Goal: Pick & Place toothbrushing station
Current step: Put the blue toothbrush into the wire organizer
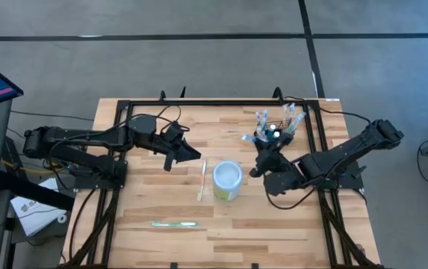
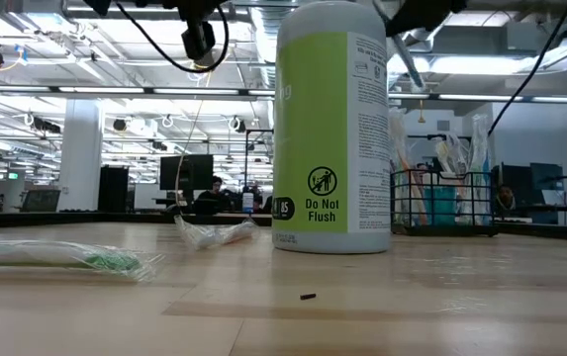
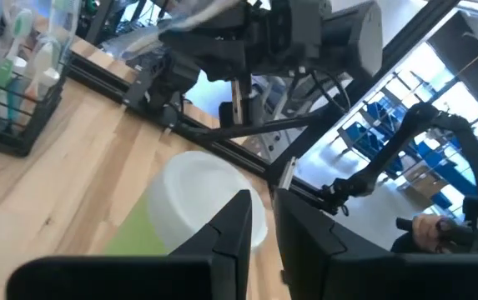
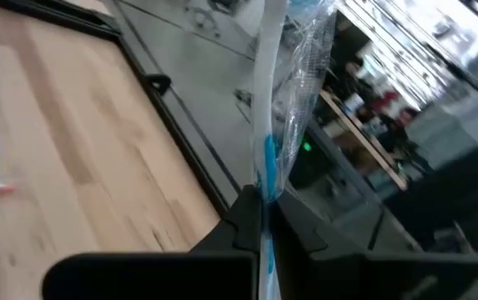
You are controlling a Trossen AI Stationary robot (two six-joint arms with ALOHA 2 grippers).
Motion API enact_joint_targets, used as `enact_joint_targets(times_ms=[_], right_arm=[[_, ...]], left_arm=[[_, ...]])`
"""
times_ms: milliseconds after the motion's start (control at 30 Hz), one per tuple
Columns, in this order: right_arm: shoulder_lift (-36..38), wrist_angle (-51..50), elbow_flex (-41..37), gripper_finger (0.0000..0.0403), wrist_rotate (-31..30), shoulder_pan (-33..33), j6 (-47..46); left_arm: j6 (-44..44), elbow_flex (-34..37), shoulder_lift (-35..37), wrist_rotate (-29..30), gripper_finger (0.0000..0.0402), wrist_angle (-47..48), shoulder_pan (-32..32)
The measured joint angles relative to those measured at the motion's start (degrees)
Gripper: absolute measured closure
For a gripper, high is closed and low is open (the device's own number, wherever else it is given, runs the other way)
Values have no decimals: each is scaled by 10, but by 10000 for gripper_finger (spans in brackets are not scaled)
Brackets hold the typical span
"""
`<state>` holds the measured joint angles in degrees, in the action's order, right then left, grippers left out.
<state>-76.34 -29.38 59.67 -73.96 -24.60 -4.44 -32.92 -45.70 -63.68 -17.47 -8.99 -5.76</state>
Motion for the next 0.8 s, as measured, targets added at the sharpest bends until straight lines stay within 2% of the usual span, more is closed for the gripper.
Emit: enact_joint_targets(times_ms=[200, 400, 500, 800], right_arm=[[0, -166, 0, 402, -43, -15, -223], [0, -296, -3, 402, -49, -10, -391], [0, -304, -23, 402, -69, -10, -443], [6, -307, -76, 403, -73, -4, -553]], left_arm=[[11, 14, 0, 0, 353, -4, 0], [12, 18, 0, 5, 353, -6, 0], [15, 18, 0, 7, 353, -5, 0], [16, 18, 0, 16, 353, -5, 0]])
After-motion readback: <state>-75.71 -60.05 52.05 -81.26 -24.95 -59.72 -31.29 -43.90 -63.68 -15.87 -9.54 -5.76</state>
